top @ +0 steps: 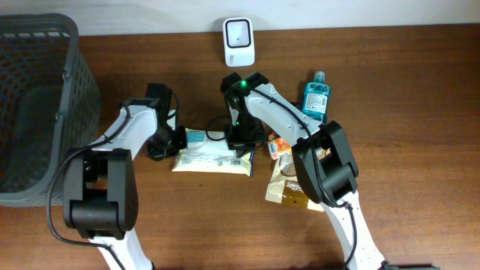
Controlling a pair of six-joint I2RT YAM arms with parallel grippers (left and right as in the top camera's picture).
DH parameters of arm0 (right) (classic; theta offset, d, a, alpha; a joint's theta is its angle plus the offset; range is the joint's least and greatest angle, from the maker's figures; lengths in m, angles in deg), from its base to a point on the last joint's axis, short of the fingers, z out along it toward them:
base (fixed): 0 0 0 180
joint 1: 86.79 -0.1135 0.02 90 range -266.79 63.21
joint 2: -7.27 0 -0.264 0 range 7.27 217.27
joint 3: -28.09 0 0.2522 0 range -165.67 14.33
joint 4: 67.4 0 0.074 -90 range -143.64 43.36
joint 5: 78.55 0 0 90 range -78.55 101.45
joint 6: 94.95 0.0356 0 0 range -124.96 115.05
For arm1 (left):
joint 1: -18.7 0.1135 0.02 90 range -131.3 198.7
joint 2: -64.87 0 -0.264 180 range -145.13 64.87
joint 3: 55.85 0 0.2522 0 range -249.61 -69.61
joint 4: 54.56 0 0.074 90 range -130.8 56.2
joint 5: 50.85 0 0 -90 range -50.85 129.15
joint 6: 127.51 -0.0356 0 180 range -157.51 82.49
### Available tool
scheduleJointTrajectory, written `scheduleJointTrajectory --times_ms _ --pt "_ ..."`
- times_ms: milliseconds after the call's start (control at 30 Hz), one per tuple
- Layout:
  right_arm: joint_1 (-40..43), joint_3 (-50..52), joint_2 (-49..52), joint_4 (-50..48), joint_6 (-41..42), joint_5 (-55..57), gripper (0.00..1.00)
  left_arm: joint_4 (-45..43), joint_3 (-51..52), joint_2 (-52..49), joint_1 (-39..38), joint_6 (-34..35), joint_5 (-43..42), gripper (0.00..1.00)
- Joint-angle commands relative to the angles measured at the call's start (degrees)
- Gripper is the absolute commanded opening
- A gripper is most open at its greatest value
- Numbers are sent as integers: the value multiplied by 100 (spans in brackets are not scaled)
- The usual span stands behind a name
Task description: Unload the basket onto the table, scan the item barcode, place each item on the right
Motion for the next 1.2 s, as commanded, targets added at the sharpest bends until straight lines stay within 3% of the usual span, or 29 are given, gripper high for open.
scheduleJointTrajectory --times_ms 0,167,233,267,300,333,367,400,433,467,533,567,767,967,1167 --pt "138 -39 74 -101 61 798 4 164 -153 -122 267 105 649 0" --pt "426 -1058 70 487 0 800 4 855 -883 120 407 105 621 0" --pt "535 -1574 70 822 -184 800 11 1097 -1161 280 404 105 531 0" --pt "599 -1856 70 1019 -295 798 22 1178 -1259 363 404 105 472 0" --pt "671 -2127 70 1215 -389 798 42 1231 -1335 476 404 105 382 0" --pt "769 -2424 70 1456 -507 800 73 1244 -1349 601 404 107 278 0" --pt "826 -2527 70 1552 -588 798 86 1244 -1349 649 404 129 247 0" --pt "876 -2564 70 1600 -623 800 92 1241 -1349 669 404 149 243 2" --pt "905 -2559 70 1602 -632 800 93 1241 -1349 669 404 151 243 12" --pt "953 -2531 72 1593 -640 798 96 1239 -1338 660 404 151 243 29" --pt "981 -2347 76 1475 -881 776 99 1250 -1327 619 404 149 243 87" --pt "979 -2264 76 1410 -1001 717 99 1255 -1327 608 404 149 243 100" --pt "728 -1360 76 597 -1886 -350 99 1263 -1327 597 404 149 243 99" --pt "466 -570 76 -249 -1893 -341 99 1412 -1266 592 404 146 267 99" --pt "433 -415 76 -426 -1891 -55 98 1423 -911 592 404 149 262 99"
